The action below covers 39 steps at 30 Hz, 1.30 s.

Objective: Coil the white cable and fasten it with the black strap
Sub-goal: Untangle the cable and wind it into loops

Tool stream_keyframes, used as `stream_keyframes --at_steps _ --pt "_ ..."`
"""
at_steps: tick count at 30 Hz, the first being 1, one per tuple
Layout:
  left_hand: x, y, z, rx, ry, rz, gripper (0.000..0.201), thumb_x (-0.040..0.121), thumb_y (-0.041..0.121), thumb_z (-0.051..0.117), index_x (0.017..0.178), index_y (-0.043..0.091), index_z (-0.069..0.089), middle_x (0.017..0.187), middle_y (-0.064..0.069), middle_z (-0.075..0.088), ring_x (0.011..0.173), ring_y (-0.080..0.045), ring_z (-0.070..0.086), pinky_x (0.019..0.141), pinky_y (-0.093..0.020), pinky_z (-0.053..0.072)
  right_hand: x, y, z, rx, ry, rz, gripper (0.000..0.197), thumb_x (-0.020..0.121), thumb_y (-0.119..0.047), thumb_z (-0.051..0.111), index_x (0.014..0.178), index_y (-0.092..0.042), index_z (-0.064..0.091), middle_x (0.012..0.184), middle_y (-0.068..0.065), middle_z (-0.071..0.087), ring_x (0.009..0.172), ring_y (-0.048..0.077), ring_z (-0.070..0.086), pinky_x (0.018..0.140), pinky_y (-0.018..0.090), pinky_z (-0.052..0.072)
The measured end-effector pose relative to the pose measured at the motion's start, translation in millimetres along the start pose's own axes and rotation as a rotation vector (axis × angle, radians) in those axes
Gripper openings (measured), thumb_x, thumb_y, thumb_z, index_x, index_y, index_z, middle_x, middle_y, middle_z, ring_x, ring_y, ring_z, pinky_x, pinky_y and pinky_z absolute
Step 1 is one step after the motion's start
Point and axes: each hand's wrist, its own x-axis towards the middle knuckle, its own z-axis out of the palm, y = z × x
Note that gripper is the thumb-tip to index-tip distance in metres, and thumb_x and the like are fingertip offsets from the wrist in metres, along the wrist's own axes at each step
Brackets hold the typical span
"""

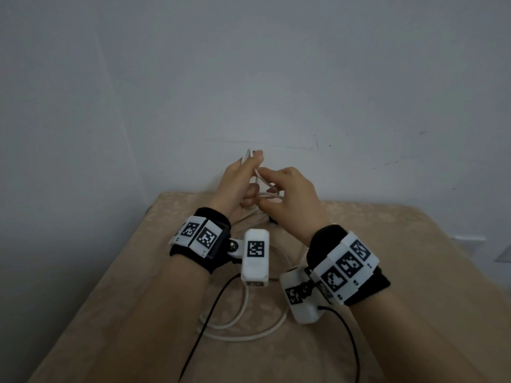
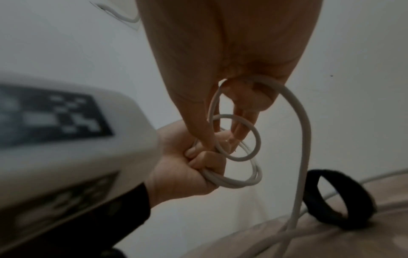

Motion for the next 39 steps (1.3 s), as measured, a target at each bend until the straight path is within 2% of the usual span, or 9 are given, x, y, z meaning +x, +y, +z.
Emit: stream_keyframes --at_steps 2,5,9,12,19,23,28,33,39 --pt "1 1 -1 -0.039 0.051 0.018 0.023 0.097 0.026 0.045 0.112 0.015 0.060 0.076 0.000 0.061 0.029 -0.004 0.030 0.032 -0.013 0.019 0 -1 2 0.059 0.007 0.061 0.045 0.084 -0.024 0.068 0.128 -0.023 0.059 0.118 0.002 0.052 0.097 0.009 0.056 0.076 0.004 0.038" --pt "4 0 -5 -0.138 0.109 0.047 0.028 0.098 0.022 0.044 0.116 0.011 0.062 0.062 0.003 0.063 0.031 -0.006 0.032 0.033 -0.013 0.018 1 -2 4 0.223 0.061 0.151 0.026 0.087 -0.028 0.065 0.112 -0.023 0.063 0.119 0.001 0.053 0.104 0.011 0.060 0.082 0.021 0.051" --pt "8 0 -13 -0.345 0.108 0.077 0.023 0.100 0.019 0.041 0.103 0.009 0.062 0.050 0.007 0.054 0.028 -0.003 0.021 0.031 -0.011 0.016 4 4 -3 0.426 0.035 0.336 0.021 0.088 -0.032 0.063 0.091 -0.012 0.063 0.105 0.010 0.061 0.078 0.019 0.065 0.055 0.025 0.055" --pt "9 2 -18 -0.449 0.091 0.085 0.026 0.101 0.021 0.036 0.087 0.012 0.056 0.042 0.008 0.039 0.026 -0.003 0.019 0.029 -0.012 0.015 4 12 -14 0.475 -0.248 0.281 0.034 0.096 -0.028 0.051 0.076 -0.010 0.072 0.074 0.009 0.070 0.067 0.017 0.059 0.068 0.030 0.049" --pt "7 6 -14 -0.402 -0.049 0.073 0.029 0.102 0.019 0.032 0.077 0.015 0.047 0.037 0.009 0.030 0.025 -0.001 0.018 0.027 -0.012 0.014 -3 12 -10 0.381 -0.457 0.143 0.049 0.094 -0.020 0.057 0.048 -0.032 0.068 0.044 -0.010 0.058 0.041 0.006 0.044 0.050 0.020 0.040" --pt "3 10 -11 -0.382 -0.228 -0.007 0.030 0.103 0.020 0.029 0.079 0.015 0.047 0.035 0.008 0.029 0.023 -0.002 0.019 0.026 -0.011 0.014 -3 22 -15 0.262 -0.368 0.320 0.024 0.088 -0.021 0.065 0.069 -0.013 0.076 0.057 -0.004 0.069 0.034 0.003 0.046 0.036 0.014 0.035" --pt "2 15 -20 -0.320 -0.355 -0.096 0.030 0.102 0.019 0.027 0.080 0.015 0.046 0.034 0.007 0.028 0.022 -0.002 0.020 0.028 -0.013 0.013 2 53 -24 0.423 0.056 0.526 0.017 0.084 -0.018 0.071 0.071 -0.006 0.072 0.062 0.003 0.073 0.053 0.013 0.066 0.049 0.023 0.051" --pt "5 16 -35 -0.248 -0.213 -0.043 0.030 0.102 0.018 0.029 0.078 0.014 0.046 0.033 0.008 0.027 0.022 -0.001 0.018 0.028 -0.011 0.012 5 77 -41 0.523 0.368 0.568 0.016 0.083 -0.011 0.070 0.068 -0.008 0.066 0.067 0.009 0.069 0.059 0.019 0.064 0.063 0.033 0.057" --pt "6 12 -42 -0.296 -0.058 0.054 0.029 0.102 0.018 0.032 0.078 0.014 0.048 0.034 0.007 0.028 0.024 -0.002 0.017 0.027 -0.013 0.014 7 83 -44 0.384 0.277 0.522 0.007 0.078 -0.010 0.076 0.074 -0.012 0.070 0.075 0.007 0.070 0.073 0.021 0.067 0.074 0.036 0.058"
